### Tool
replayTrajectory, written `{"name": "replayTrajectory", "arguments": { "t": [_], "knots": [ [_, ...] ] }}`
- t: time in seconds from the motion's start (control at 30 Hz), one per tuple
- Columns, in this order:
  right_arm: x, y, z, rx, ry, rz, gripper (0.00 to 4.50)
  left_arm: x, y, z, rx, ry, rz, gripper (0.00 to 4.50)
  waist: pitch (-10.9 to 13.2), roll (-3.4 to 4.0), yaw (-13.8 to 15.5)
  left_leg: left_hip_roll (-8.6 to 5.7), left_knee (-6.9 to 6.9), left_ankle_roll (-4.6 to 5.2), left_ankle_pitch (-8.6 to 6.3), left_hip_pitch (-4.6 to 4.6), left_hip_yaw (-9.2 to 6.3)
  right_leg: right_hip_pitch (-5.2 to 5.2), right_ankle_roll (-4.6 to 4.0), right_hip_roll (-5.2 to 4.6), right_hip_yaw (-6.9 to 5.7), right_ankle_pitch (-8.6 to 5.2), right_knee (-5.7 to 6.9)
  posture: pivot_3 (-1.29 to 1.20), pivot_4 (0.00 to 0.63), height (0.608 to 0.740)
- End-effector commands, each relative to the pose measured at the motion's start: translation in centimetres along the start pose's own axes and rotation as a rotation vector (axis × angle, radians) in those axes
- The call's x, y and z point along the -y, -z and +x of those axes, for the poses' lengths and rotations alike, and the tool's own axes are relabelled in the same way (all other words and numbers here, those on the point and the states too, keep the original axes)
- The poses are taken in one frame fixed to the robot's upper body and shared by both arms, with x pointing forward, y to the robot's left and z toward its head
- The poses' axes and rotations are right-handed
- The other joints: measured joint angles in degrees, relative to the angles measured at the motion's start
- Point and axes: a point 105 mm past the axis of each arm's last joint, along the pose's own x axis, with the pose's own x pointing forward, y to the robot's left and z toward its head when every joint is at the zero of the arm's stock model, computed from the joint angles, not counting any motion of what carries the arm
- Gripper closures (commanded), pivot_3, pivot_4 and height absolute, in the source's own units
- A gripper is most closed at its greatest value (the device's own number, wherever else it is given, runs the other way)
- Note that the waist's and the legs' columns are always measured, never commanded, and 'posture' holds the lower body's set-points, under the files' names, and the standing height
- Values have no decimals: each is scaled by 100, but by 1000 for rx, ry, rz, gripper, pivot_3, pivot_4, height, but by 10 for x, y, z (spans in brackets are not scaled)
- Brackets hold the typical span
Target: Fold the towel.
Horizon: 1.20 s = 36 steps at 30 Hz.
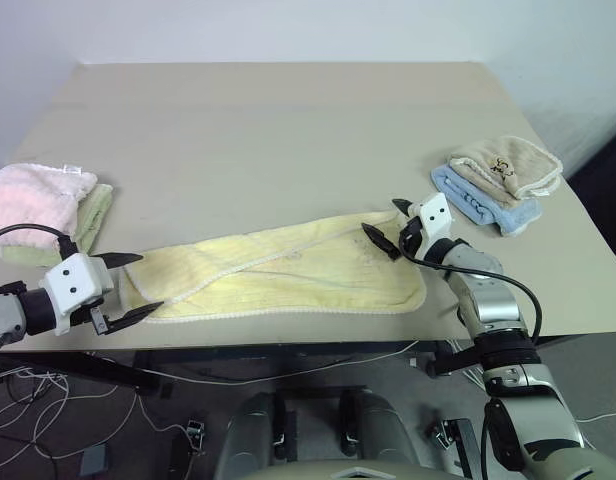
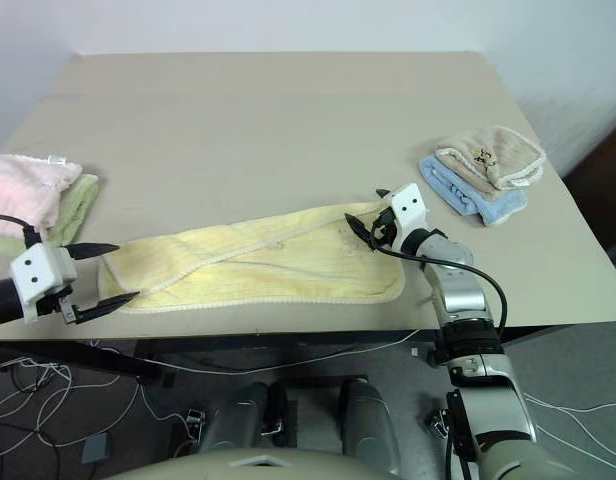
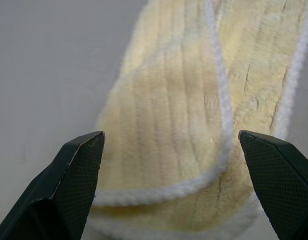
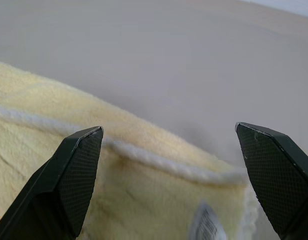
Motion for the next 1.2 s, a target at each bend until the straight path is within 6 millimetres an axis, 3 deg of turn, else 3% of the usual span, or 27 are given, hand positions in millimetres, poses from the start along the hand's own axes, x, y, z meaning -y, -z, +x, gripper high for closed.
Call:
{"name": "replayTrajectory", "arguments": {
  "t": [0.03,0.43,0.53,0.77,0.93,1.2],
  "knots": [
    [7,-15,-3,49,24,-31,42,2,2,9,-22,35,79,0,0,0,-4,0,0,0,0,0,1,0,0,3,0,0,0,0,150,740],
    [9,-17,-5,50,35,-41,42,-8,12,19,-71,39,181,0,1,3,-1,-1,0,16,8,0,3,0,1,4,0,0,1,0,150,740],
    [11,-17,-6,50,39,-43,0,-9,14,19,-75,48,199,596,1,3,-4,-1,0,18,9,0,3,0,2,4,0,1,1,0,150,740],
    [15,-23,-5,54,40,-79,0,-8,12,18,-48,54,200,2889,1,4,0,-1,1,19,10,1,3,0,2,5,0,1,3,0,150,740],
    [18,-23,-6,-2,12,-318,0,-8,12,18,-35,45,175,4453,2,4,0,-2,2,19,10,0,4,0,3,5,0,0,3,0,150,740],
    [27,-18,-7,-99,-99,-735,0,-14,4,18,26,-7,105,4453,4,6,-4,-1,3,20,10,0,7,0,4,9,0,-1,4,0,150,740]
  ]
}}
